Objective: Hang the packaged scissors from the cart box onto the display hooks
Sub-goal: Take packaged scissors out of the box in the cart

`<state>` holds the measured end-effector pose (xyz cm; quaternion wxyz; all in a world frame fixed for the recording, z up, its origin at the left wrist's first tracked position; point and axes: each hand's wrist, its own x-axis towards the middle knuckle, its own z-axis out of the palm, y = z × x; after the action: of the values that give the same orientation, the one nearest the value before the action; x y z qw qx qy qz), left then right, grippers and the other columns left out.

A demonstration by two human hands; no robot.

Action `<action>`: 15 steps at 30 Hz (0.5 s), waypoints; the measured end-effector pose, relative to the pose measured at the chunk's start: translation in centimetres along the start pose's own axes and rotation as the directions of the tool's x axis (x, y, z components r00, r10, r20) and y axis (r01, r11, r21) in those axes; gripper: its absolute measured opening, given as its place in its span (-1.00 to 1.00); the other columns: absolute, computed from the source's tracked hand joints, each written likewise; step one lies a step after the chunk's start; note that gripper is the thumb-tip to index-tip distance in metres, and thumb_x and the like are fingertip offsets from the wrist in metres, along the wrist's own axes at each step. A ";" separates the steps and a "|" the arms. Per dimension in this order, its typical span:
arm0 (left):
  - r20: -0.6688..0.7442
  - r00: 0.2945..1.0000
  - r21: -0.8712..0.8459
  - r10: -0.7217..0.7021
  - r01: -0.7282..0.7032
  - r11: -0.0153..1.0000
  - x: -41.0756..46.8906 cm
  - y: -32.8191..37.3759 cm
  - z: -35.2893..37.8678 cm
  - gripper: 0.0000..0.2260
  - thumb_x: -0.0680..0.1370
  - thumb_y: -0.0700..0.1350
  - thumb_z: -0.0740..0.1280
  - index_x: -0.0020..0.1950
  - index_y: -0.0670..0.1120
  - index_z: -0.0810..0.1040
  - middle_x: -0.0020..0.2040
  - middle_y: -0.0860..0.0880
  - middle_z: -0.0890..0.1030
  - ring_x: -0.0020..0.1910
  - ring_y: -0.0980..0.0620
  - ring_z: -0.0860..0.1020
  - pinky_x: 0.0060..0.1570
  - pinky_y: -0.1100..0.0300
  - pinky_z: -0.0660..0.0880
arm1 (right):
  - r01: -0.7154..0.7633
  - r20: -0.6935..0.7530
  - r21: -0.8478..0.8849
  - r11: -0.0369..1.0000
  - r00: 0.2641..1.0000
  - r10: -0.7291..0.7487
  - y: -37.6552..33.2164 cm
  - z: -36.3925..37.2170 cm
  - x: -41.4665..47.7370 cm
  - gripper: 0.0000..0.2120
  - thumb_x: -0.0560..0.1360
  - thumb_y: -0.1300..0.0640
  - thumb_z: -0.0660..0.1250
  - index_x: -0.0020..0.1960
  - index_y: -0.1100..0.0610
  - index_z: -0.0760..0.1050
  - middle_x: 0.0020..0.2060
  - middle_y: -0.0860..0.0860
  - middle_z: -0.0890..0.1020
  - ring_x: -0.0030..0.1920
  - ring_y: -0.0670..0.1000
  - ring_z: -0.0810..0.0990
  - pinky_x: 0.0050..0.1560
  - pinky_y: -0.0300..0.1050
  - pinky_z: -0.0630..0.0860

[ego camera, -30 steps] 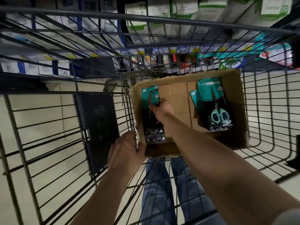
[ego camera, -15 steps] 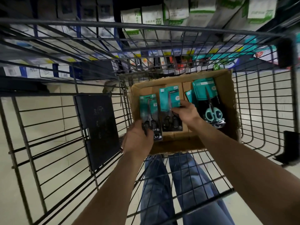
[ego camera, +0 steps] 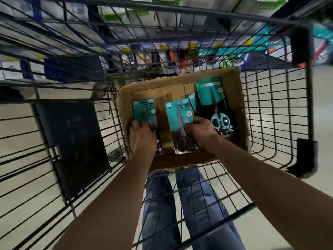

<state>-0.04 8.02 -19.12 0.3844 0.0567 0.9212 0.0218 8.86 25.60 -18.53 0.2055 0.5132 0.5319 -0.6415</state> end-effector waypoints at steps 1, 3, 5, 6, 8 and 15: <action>-0.010 1.000 -0.013 -0.001 0.001 1.000 0.1 0.0 0.4 -0.61 0.65 0.02 0.29 0.45 -0.06 0.40 0.51 -0.22 0.23 0.42 -0.25 0.32 0.40 -0.13 0.34 | 0.002 0.012 -0.009 1.000 1.000 -0.002 0.1 0.1 0.0 -0.74 0.44 0.26 0.41 0.11 0.14 0.69 -0.03 0.11 0.75 -0.05 0.12 0.76 0.08 0.13 0.68; -0.025 1.000 -0.060 -0.010 0.009 0.998 0.2 0.2 1.0 -0.60 0.64 0.01 0.31 0.47 0.01 0.39 0.56 -0.22 0.18 0.47 -0.26 0.26 0.46 -0.15 0.30 | 0.003 0.019 -0.034 0.999 1.000 -0.002 0.6 0.1 0.2 -0.74 0.44 0.25 0.42 0.11 0.12 0.70 -0.04 0.08 0.76 -0.06 0.09 0.76 0.06 0.12 0.68; -0.046 0.998 -0.122 -0.033 0.027 0.992 0.2 0.4 1.3 -0.57 0.62 -0.01 0.35 0.47 0.04 0.37 0.59 -0.19 0.17 0.51 -0.26 0.23 0.49 -0.16 0.27 | 0.007 0.028 -0.039 0.999 1.000 -0.006 0.8 0.1 0.2 -0.74 0.43 0.21 0.44 0.11 0.10 0.70 -0.05 0.07 0.76 -0.06 0.09 0.76 0.07 0.13 0.68; -0.058 0.997 -0.144 -0.043 0.034 0.989 0.3 0.5 1.3 -0.55 0.61 -0.02 0.36 0.48 0.04 0.35 0.60 -0.18 0.17 0.52 -0.26 0.22 0.49 -0.16 0.26 | 0.014 0.034 -0.031 0.999 0.999 -0.013 0.8 0.2 0.2 -0.74 0.43 0.22 0.45 0.11 0.10 0.70 -0.05 0.08 0.76 -0.05 0.10 0.76 0.08 0.14 0.68; -0.080 0.995 -0.165 -0.057 0.043 0.985 0.3 0.7 1.3 -0.44 0.58 0.00 0.40 0.53 0.01 0.27 0.59 -0.18 0.19 0.52 -0.24 0.23 0.50 -0.15 0.23 | 0.019 0.047 0.006 1.000 0.999 -0.019 0.6 0.1 0.2 -0.74 0.44 0.25 0.45 0.11 0.15 0.70 -0.02 0.11 0.75 -0.04 0.12 0.76 0.09 0.13 0.67; -0.132 0.989 -0.029 -0.069 0.066 0.997 1.1 1.3 1.0 -0.11 0.48 0.11 0.51 0.61 -0.14 0.07 0.50 -0.26 0.23 0.44 -0.29 0.23 0.47 -0.14 0.21 | 0.014 0.012 -0.052 0.999 1.000 -0.013 0.8 -0.1 0.7 -0.84 0.44 0.20 0.44 -0.02 0.03 0.70 -0.08 0.11 0.75 -0.06 0.15 0.75 0.03 0.13 0.69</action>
<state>0.05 9.42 -20.54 0.3234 0.0194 0.9458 0.0237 9.32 25.63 -19.52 0.2178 0.5002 0.5506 -0.6318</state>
